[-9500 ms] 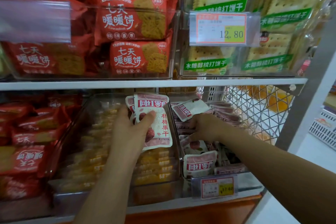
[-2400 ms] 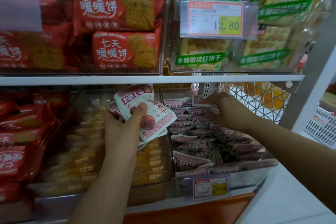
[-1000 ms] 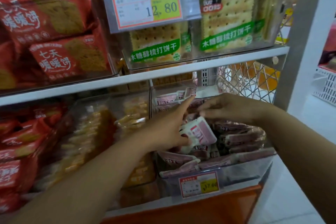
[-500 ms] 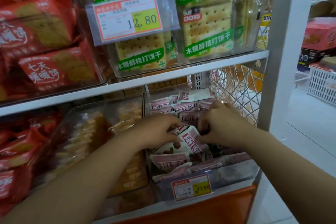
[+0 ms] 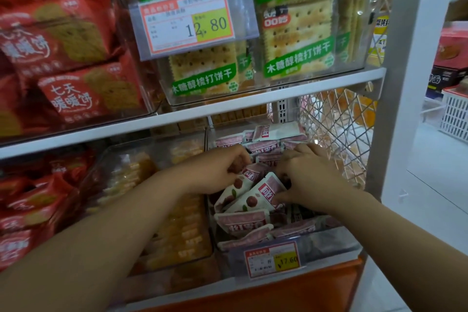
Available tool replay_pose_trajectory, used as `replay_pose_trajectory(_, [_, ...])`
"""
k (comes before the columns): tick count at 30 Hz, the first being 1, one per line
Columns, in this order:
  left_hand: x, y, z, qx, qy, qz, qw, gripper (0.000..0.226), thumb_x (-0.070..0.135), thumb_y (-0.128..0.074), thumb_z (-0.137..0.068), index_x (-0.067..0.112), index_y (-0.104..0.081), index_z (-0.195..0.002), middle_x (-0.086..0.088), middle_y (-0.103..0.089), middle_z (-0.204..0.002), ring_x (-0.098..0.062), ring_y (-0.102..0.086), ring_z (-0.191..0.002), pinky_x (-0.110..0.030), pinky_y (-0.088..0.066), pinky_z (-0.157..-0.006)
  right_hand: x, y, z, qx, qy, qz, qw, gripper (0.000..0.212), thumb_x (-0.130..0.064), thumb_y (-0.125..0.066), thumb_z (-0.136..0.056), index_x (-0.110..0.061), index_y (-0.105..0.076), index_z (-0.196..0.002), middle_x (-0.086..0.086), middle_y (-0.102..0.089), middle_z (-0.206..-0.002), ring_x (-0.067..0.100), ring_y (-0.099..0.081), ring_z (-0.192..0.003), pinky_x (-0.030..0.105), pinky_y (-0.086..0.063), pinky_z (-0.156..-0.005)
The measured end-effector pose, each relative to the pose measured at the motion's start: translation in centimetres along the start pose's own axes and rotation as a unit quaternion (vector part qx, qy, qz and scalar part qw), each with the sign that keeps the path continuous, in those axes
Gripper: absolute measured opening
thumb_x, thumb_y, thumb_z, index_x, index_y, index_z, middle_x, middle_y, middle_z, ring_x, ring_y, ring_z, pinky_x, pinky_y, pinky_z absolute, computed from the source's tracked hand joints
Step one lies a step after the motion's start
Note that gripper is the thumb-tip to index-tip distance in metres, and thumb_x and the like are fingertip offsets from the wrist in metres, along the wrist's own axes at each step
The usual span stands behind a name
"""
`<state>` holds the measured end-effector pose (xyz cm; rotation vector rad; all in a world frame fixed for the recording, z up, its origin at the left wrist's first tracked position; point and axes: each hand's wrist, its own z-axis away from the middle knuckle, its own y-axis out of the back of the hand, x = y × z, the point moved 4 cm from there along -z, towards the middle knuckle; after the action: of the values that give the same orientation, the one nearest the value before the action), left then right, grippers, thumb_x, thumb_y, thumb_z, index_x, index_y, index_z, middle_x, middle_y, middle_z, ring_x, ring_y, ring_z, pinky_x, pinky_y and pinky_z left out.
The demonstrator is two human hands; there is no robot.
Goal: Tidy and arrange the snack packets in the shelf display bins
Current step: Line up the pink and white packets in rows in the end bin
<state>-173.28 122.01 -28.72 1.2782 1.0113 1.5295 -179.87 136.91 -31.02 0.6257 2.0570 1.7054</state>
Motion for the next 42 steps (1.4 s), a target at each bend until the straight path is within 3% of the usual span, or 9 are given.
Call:
replay_pose_trajectory(6, [0.5, -1.2, -0.8, -0.04, -0.017, -0.104, 0.994, 0.047, 0.007, -0.051, -0.09, 0.031, -0.041, -0.128, 0.011, -0.045, -0.085, -0.012, -0.046, -0.077, -0.033, -0.043, -0.069, -0.5, -0.3, 0.1, -0.001, 0.071, -0.053, 0.996, 0.021, -0.043, -0.065, -0.08, -0.026, -0.061, -0.092, -0.007, -0.061, -0.097, 0.013, -0.048, -0.096, 0.031, -0.032, -0.09])
replay_pose_trajectory(11, [0.1, -1.2, -1.2, -0.005, -0.018, -0.096, 0.995, 0.05, 0.004, -0.052, -0.087, 0.037, -0.04, -0.123, 0.004, -0.056, -0.104, -0.016, -0.053, -0.087, -0.037, -0.048, -0.072, -0.6, -0.2, 0.4, -0.026, 0.095, -0.2, 0.975, 0.023, -0.025, -0.068, -0.083, -0.026, -0.053, -0.067, -0.01, -0.053, -0.064, 0.001, -0.047, -0.058, 0.02, -0.036, -0.054])
replay_pose_trajectory(14, [-0.1, -1.0, -1.4, 0.027, -0.035, -0.105, 0.993, 0.044, 0.006, -0.051, -0.088, 0.034, -0.045, -0.121, 0.005, -0.058, -0.108, -0.018, -0.055, -0.093, -0.035, -0.045, -0.07, -1.1, 0.0, 0.1, -0.014, 0.099, -0.264, 0.959, 0.009, -0.02, -0.068, -0.084, -0.018, -0.061, -0.079, -0.01, -0.055, -0.066, -0.003, -0.05, -0.06, 0.014, -0.036, -0.055])
replay_pose_trajectory(19, [0.1, -1.2, -1.9, -0.082, 0.0, -0.186, 0.979, 0.039, 0.002, -0.048, -0.089, 0.021, -0.059, -0.121, -0.002, -0.061, -0.115, -0.022, -0.057, -0.099, -0.032, -0.048, -0.079, -1.2, -0.3, -0.2, -0.036, 0.1, -0.316, 0.943, 0.014, -0.018, -0.067, -0.085, -0.032, -0.063, -0.085, -0.012, -0.066, -0.084, -0.001, -0.059, -0.077, 0.02, -0.047, -0.068])
replay_pose_trajectory(22, [-0.1, -0.1, -2.5, -0.073, 0.022, -0.1, 0.992, 0.039, 0.004, -0.047, -0.091, 0.023, -0.062, -0.121, 0.004, -0.063, -0.114, -0.015, -0.059, -0.098, -0.033, -0.049, -0.088, -1.3, -0.7, -0.3, -0.059, 0.106, -0.316, 0.941, 0.02, -0.021, -0.072, -0.081, -0.028, -0.07, -0.1, -0.012, -0.07, -0.096, 0.001, -0.063, -0.085, 0.024, -0.051, -0.076])
replay_pose_trajectory(26, [-0.3, 0.8, -2.9, -0.067, 0.061, 0.013, 0.996, 0.028, 0.018, -0.042, -0.1, 0.011, -0.065, -0.113, -0.002, -0.066, -0.097, -0.019, -0.066, -0.091, -0.033, -0.05, -0.086, -1.9, -0.9, -0.8, -0.07, 0.114, -0.271, 0.953, 0.038, -0.032, -0.078, -0.073, -0.024, -0.068, -0.109, -0.012, -0.069, -0.102, -0.001, -0.06, -0.082, 0.007, -0.043, -0.066])
replay_pose_trajectory(30, [0.0, 1.1, -3.3, -0.067, 0.076, 0.047, 0.994, 0.048, 0.045, -0.034, -0.099, 0.01, -0.063, -0.114, -0.009, -0.066, -0.108, -0.025, -0.064, -0.101, -0.034, -0.05, -0.089, -1.9, -0.8, -1.2, -0.075, 0.096, -0.195, 0.973, 0.019, -0.032, -0.078, -0.073, -0.025, -0.06, -0.076, -0.016, -0.052, -0.065, -0.005, -0.045, -0.057, 0.008, -0.035, -0.05])
replay_pose_trajectory(35, [0.9, 0.8, -3.7, -0.077, -0.007, 0.017, 0.997, 0.033, 0.042, -0.048, -0.095, 0.018, -0.069, -0.089, 0.008, -0.062, -0.073, -0.009, -0.059, -0.07, -0.026, -0.044, -0.067, -2.0, -1.5, -1.7, -0.082, 0.082, -0.145, 0.983, 0.03, -0.037, -0.074, -0.076, -0.019, -0.051, -0.076, -0.009, -0.047, -0.063, 0.003, -0.044, -0.057, 0.013, -0.029, -0.05])
replay_pose_trajectory(42, [1.1, 1.2, -4.4, -0.114, 0.003, -0.102, 0.988, 0.028, 0.014, -0.058, -0.088, 0.015, -0.067, -0.114, 0.001, -0.066, -0.11, -0.013, -0.059, -0.089, -0.027, -0.047, -0.074, -1.9, -1.3, -1.3, -0.066, 0.085, -0.124, 0.986, 0.028, -0.037, -0.071, -0.08, -0.016, -0.054, -0.073, 0.001, -0.054, -0.066, 0.011, -0.048, -0.06, 0.02, -0.033, -0.051])
